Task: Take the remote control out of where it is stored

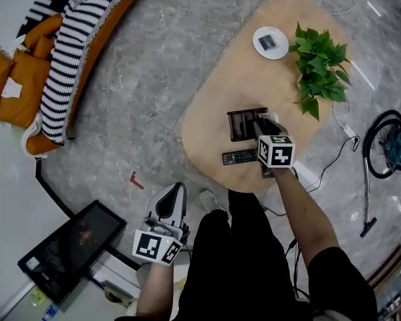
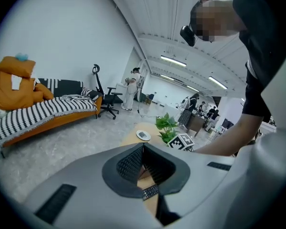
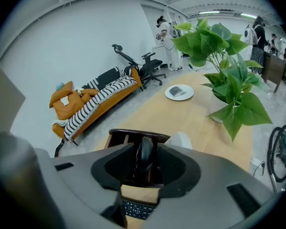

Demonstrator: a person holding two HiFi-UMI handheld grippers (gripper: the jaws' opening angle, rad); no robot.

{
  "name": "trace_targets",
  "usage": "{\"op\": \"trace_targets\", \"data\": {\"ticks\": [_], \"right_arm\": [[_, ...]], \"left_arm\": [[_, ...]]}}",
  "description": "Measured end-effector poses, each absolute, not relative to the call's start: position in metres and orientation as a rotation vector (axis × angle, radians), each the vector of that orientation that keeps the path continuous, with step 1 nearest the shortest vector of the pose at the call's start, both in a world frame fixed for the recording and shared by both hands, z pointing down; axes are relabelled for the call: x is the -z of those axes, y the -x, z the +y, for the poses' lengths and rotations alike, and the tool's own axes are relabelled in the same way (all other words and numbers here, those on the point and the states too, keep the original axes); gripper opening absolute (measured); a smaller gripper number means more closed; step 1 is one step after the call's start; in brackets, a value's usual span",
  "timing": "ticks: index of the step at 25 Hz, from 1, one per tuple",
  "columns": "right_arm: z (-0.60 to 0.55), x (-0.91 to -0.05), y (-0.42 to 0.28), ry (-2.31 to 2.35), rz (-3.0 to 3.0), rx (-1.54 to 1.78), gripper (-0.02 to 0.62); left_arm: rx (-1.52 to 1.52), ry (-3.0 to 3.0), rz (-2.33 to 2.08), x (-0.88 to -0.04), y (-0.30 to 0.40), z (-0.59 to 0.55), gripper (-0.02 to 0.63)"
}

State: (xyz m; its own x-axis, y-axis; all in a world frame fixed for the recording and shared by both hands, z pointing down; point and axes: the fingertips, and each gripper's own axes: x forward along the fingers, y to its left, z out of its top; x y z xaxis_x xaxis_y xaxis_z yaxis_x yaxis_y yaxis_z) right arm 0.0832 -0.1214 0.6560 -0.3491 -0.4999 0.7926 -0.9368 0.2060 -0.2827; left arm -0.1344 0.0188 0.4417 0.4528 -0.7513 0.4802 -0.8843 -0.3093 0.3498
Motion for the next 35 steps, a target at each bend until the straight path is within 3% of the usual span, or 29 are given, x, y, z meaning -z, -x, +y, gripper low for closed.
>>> {"op": "trace_targets", "data": {"ticks": [16,35], "right_arm": [[-0.116,-0.668,-0.08,-1.396,-1.874,-1.14,0.107],[-0.091,-0.568,-0.1,-1.615,-2.067,-1.194,0.103]], "left_arm": [[-0.332,-2.119,-1.369,-0.446,0.149,0.029,0.008],[-0.259,-2.2,-1.276,-0.437,0.133,0.036,0.008]]}}
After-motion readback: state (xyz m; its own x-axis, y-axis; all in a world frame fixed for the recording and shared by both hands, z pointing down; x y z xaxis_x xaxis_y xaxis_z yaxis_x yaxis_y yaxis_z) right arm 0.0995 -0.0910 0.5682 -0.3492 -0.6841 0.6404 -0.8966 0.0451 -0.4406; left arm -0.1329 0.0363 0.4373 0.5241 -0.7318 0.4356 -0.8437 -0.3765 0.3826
